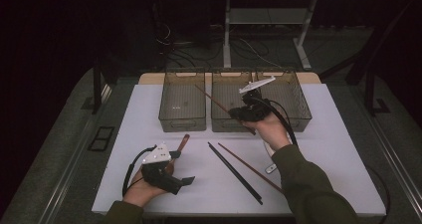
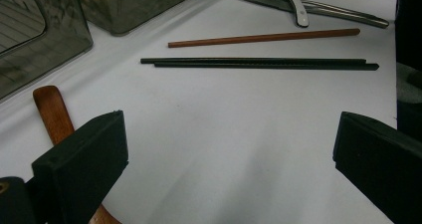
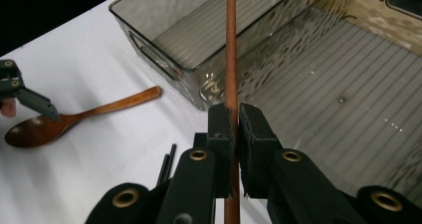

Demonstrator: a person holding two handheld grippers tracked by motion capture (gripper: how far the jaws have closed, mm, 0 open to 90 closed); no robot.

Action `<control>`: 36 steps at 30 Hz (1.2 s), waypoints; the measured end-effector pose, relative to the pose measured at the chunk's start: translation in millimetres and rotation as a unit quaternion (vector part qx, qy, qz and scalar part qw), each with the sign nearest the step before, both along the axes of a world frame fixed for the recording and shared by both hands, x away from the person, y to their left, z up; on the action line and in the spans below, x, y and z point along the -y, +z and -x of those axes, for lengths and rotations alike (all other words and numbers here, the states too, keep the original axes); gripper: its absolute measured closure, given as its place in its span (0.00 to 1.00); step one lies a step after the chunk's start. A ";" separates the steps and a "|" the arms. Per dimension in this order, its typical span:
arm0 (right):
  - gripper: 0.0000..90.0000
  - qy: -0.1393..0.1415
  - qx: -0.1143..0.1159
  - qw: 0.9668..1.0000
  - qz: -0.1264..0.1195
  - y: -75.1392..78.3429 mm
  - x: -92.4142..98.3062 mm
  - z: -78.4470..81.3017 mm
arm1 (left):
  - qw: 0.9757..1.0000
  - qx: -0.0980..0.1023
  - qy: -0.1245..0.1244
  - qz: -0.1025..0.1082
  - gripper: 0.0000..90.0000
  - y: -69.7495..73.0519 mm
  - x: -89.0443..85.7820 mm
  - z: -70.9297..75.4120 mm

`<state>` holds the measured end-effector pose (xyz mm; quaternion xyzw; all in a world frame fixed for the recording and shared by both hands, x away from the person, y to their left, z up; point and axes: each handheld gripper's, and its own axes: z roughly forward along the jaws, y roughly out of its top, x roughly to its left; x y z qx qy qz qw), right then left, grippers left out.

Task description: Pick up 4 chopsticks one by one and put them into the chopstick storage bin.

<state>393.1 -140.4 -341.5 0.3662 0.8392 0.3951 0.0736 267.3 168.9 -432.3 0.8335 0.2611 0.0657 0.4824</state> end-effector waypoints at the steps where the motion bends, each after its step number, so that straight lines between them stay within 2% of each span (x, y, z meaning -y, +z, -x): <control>1: 0.94 -0.001 -0.002 1.000 0.000 0.4 -2.2 -1.3 | 1.000 0.000 -0.001 0.000 0.00 0.1 0.0 0.1; 14: 0.94 -0.006 -0.006 1.000 0.016 1.8 -34.5 -24.9 | 1.000 0.001 0.003 0.007 0.00 0.7 -1.3 0.9; 24: 0.94 -0.007 -0.011 1.000 0.029 1.4 -62.9 -44.8 | 1.000 0.003 -0.003 0.007 0.01 0.7 -2.2 0.2; 36: 0.94 -0.026 -0.020 0.999 0.033 -4.0 -95.6 -70.4 | 1.000 0.001 -0.010 0.012 0.01 1.9 -1.1 0.8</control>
